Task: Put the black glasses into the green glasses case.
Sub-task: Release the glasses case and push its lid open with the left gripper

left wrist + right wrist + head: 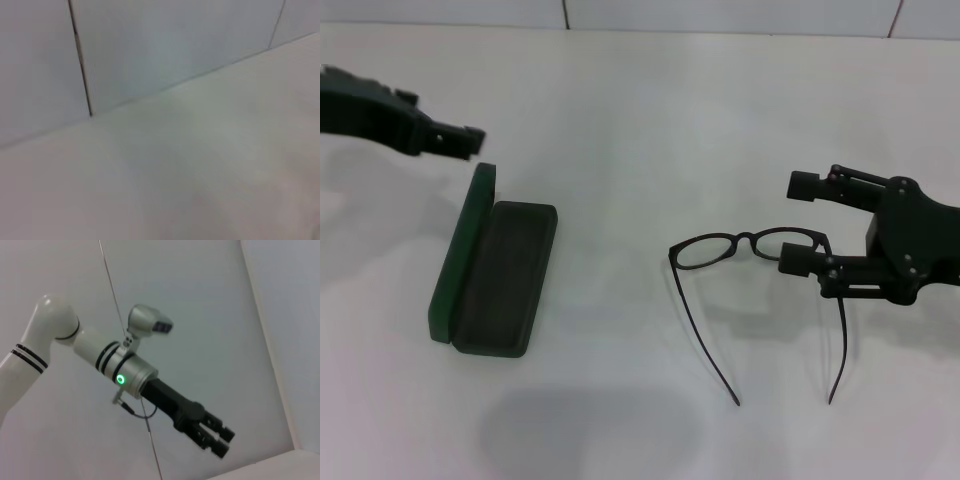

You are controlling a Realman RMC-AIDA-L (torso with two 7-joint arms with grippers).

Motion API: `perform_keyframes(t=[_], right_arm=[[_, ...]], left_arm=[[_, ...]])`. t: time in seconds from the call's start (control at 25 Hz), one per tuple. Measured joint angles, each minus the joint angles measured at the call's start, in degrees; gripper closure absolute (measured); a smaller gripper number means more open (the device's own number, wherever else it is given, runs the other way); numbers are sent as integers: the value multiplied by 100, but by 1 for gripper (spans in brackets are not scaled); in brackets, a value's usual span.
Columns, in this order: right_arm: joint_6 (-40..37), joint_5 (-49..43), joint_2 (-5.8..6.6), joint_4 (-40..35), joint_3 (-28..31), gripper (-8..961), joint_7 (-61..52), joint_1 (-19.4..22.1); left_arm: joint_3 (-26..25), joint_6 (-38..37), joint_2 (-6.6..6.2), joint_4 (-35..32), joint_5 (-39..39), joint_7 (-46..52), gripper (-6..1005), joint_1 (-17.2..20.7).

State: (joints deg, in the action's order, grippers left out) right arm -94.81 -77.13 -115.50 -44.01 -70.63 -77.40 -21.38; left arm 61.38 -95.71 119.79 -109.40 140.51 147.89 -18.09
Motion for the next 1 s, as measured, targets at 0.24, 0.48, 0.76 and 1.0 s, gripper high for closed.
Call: perform_keyframes(t=[0.24, 0.48, 0.76, 1.0], right_arm=[[16, -28, 13, 32, -1, 82, 24, -8], [27, -31, 4, 134, -3, 82, 77, -19], [42, -10, 3, 244, -3, 82, 132, -31], [51, 4, 9, 254, -2, 82, 145, -50]], left_arm=[[64, 26, 0, 784, 13, 251, 171, -79], [71, 234, -5, 1665, 81, 203, 227, -229], [82, 452, 1, 2307, 580, 193, 267, -399], [218, 557, -4, 2520, 749, 186, 315, -463]])
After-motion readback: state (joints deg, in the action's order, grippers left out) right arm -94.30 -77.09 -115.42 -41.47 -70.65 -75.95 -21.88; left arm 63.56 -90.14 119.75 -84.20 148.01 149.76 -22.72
